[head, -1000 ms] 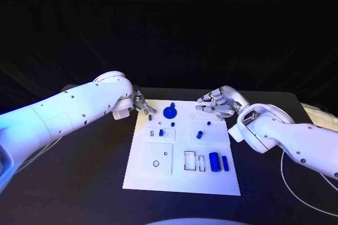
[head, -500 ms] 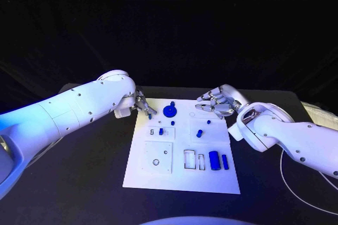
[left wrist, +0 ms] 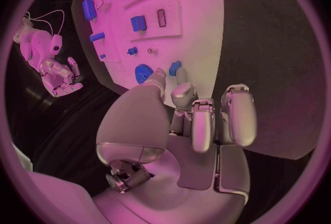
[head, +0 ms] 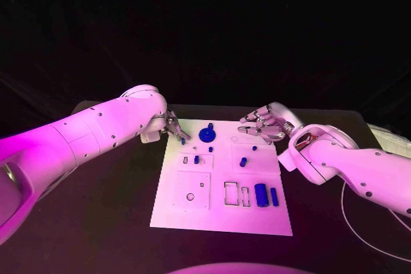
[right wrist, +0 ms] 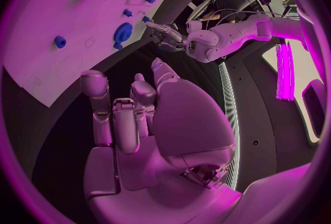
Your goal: Assemble the parts on the task board
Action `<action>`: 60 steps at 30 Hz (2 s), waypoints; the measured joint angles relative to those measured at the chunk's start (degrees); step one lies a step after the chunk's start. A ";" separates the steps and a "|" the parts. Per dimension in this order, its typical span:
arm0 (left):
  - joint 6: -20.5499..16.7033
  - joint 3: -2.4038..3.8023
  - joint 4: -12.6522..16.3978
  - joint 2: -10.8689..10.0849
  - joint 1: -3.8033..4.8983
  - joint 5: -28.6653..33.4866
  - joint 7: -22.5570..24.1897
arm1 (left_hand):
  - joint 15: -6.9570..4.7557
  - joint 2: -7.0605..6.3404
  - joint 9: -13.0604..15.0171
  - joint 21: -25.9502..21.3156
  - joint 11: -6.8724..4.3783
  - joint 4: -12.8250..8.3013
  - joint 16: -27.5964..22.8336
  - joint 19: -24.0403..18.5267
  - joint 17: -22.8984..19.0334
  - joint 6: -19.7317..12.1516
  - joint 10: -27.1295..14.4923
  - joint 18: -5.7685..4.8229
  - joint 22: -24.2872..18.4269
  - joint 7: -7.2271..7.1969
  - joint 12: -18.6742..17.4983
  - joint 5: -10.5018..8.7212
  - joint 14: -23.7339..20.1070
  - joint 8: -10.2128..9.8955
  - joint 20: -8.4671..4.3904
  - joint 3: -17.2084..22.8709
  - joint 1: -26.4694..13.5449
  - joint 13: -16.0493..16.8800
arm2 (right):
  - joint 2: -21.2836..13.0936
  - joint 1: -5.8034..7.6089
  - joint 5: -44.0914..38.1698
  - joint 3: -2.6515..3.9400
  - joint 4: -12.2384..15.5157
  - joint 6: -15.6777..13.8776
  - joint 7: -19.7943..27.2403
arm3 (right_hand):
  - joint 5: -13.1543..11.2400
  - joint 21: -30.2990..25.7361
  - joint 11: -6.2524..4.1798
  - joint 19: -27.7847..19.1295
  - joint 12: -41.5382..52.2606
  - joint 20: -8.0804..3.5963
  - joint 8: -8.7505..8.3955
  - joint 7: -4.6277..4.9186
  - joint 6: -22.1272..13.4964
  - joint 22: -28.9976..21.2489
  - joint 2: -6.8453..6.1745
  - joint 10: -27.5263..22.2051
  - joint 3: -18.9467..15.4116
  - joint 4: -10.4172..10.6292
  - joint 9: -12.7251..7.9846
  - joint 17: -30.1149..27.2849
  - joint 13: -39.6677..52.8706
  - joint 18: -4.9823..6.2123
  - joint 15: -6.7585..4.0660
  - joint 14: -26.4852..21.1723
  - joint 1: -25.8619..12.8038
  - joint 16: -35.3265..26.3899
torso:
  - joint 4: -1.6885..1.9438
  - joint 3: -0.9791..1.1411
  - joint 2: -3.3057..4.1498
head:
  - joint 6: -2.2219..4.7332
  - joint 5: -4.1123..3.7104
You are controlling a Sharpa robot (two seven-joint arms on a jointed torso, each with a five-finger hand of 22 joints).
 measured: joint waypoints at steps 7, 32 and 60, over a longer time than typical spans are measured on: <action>0.24 -0.12 -0.59 0.42 0.00 -0.14 -0.06 | 0.00 0.62 0.23 0.23 0.00 -0.25 0.00 0.21 0.00 0.00 0.00 0.00 -0.01 0.00 0.00 0.00 0.00 0.20 -0.21 0.06 0.62 -0.01 | 0.04 0.00 0.00 0.00 -0.06 0.01 0.03 | 0.00 0.00 0.00 0.00 0.00 0.00 0.00 0.00 0.00 0.00 0.00 0.00 0.00 0.00 0.00 -0.01 0.00 0.00 0.00 0.00 0.00 0.00 | 0.00 0.02 -0.01 | -0.09 0.08; 0.47 -0.24 -1.85 1.37 0.09 -0.20 -0.11 | -0.63 3.05 0.77 0.23 -0.60 -4.70 0.00 0.20 -0.02 -2.93 -1.05 0.01 -0.02 -0.40 -1.18 1.91 0.23 -0.18 -0.62 9.40 10.47 -1.41 | 0.13 -0.03 0.01 0.00 -0.06 0.25 0.08 | 0.00 0.00 0.01 0.00 0.00 0.00 0.00 0.00 0.00 0.00 0.00 0.01 0.00 0.00 0.00 -0.02 0.01 0.00 0.00 0.00 0.00 0.00 | -0.01 0.03 -0.03 | -0.42 -0.15; -6.37 -0.73 14.52 -9.10 -0.28 4.83 3.19 | -0.49 -6.64 4.33 0.66 -0.34 -4.82 0.00 0.61 -0.02 -3.07 0.36 -0.01 -0.03 -0.21 -0.85 5.03 0.10 2.85 -0.21 28.56 2.66 -1.97 | -0.07 -0.21 0.25 -0.12 -0.20 0.67 0.22 | 0.34 0.00 0.05 0.00 0.00 0.00 0.00 0.00 0.00 -0.18 0.00 0.06 0.16 0.16 0.00 0.02 -0.14 0.00 0.00 0.00 0.00 -0.35 | 0.36 0.23 -0.55 | -0.77 -0.47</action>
